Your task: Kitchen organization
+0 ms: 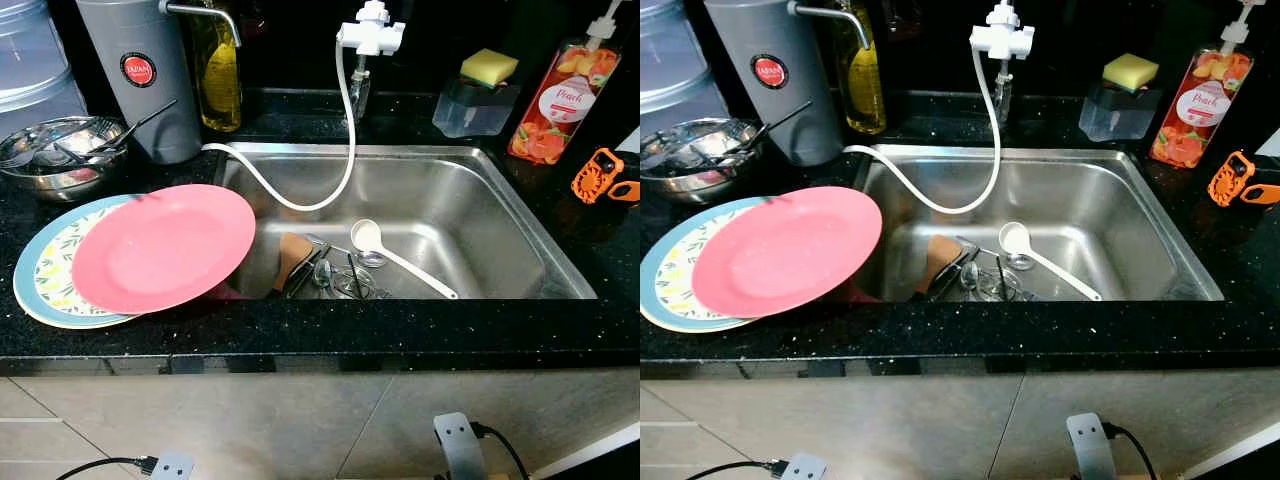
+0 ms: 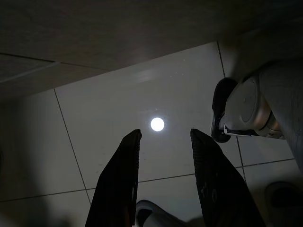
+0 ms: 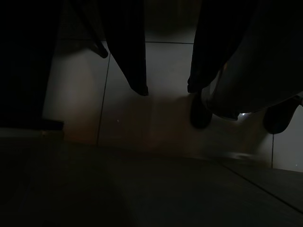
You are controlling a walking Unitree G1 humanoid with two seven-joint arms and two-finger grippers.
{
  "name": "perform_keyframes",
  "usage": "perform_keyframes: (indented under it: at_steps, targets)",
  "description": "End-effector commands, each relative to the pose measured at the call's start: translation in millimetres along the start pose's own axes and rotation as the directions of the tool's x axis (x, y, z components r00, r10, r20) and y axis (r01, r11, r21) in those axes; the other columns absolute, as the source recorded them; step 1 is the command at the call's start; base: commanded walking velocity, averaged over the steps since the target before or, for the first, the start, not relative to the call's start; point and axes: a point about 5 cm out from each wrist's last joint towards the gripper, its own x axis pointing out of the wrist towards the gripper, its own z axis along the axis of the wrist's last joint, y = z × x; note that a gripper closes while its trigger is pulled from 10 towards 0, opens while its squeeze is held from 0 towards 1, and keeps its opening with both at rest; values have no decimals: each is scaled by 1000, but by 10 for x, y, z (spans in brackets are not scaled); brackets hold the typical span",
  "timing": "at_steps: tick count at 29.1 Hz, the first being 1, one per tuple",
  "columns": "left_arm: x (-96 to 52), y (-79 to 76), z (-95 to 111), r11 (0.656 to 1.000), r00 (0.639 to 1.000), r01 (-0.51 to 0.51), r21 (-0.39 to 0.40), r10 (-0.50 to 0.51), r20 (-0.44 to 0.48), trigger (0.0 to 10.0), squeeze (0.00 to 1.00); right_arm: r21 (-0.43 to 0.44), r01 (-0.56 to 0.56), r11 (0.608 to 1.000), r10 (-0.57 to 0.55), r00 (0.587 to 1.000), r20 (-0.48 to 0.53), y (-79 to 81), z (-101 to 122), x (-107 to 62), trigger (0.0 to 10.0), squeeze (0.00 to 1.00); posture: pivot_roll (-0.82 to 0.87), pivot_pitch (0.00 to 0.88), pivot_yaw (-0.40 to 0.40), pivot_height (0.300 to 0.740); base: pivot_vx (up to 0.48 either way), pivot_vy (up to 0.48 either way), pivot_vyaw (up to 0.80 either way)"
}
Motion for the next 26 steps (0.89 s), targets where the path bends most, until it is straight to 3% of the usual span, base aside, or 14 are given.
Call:
perform_keyframes:
  at_steps: [1, 7, 11, 26]
  targets:
    - [-4, 31, -15, 1000, 1000, -8, 2, 8, -6, 10000, 0, -8, -1, 1000, 1, 1000, 1, 3, 2, 1, 10000, 0, 138, 0, -58, 740, 0, 0, 0]
    - [-13, 68, -48, 999, 1000, -6, 35, 7, -24, 10000, 0, -4, 2, 1000, -2, 1000, -6, 2, -18, -3, 10000, 0, 137, 0, -55, 740, 0, 0, 0]
    - [-15, 74, -54, 1000, 1000, -12, 15, 13, -24, 10000, 0, -11, -2, 1000, 2, 1000, -5, 3, -15, -2, 10000, 0, 137, 0, -55, 740, 0, 0, 0]
    - [-25, 66, -87, 1000, 999, -6, 21, 7, -33, 10000, 0, -18, -9, 1000, 9, 1000, -10, 31, -37, -4, 10000, 0, 147, 0, -59, 740, -452, 0, 0]
